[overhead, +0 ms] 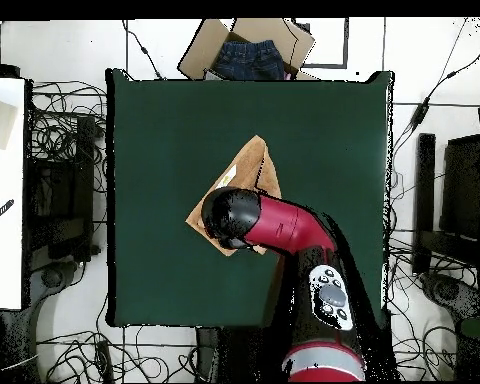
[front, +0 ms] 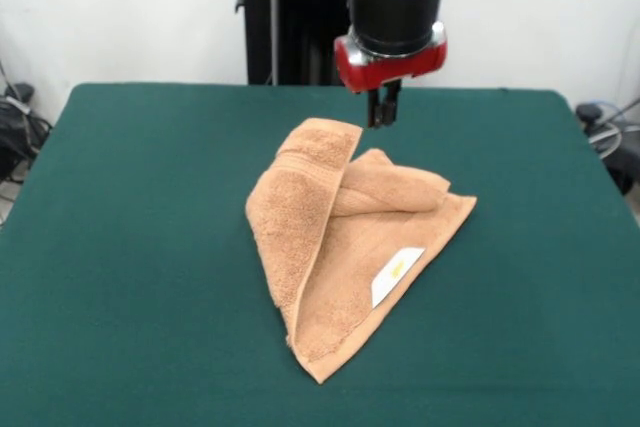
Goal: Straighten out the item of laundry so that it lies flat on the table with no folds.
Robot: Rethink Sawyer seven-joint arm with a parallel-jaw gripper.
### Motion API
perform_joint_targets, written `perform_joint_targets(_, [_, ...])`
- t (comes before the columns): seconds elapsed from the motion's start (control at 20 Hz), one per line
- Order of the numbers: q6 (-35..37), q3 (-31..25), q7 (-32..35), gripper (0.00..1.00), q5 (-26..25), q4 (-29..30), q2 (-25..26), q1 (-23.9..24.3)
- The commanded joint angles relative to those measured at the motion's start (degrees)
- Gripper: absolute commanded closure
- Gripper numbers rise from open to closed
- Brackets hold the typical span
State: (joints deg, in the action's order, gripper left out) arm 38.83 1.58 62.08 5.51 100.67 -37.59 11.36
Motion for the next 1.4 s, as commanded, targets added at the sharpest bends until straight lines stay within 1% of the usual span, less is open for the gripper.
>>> perform_joint_targets(0.05, [-6.8,-0.7,17.2,1.00,3.3,4.2,2.3,0.7])
perform_joint_targets(0.15, [-7.6,-1.2,16.6,1.00,3.4,4.3,3.0,1.2])
perform_joint_targets(0.35, [-11.8,-3.5,15.3,1.00,4.7,6.1,3.7,3.5])
perform_joint_targets(0.6, [-13.8,-4.0,14.6,1.00,5.1,6.6,4.1,3.9])
perform_joint_targets(0.7, [-13.8,-3.4,14.7,1.00,4.5,6.3,4.0,3.2])
perform_joint_targets(0.8, [-13.8,-2.0,15.4,1.00,3.9,6.4,2.7,1.6])
perform_joint_targets(0.95, [-13.6,0.4,17.6,1.00,3.9,9.4,-1.3,-0.8])
perform_joint_targets(1.05, [-13.8,1.2,18.2,1.00,4.0,10.9,-3.2,-1.7])
perform_joint_targets(1.25, [-14.5,2.5,19.0,1.00,4.4,12.0,-4.8,-3.0])
perform_joint_targets(1.4, [-14.5,2.9,19.0,1.00,4.9,12.0,-4.9,-3.5])
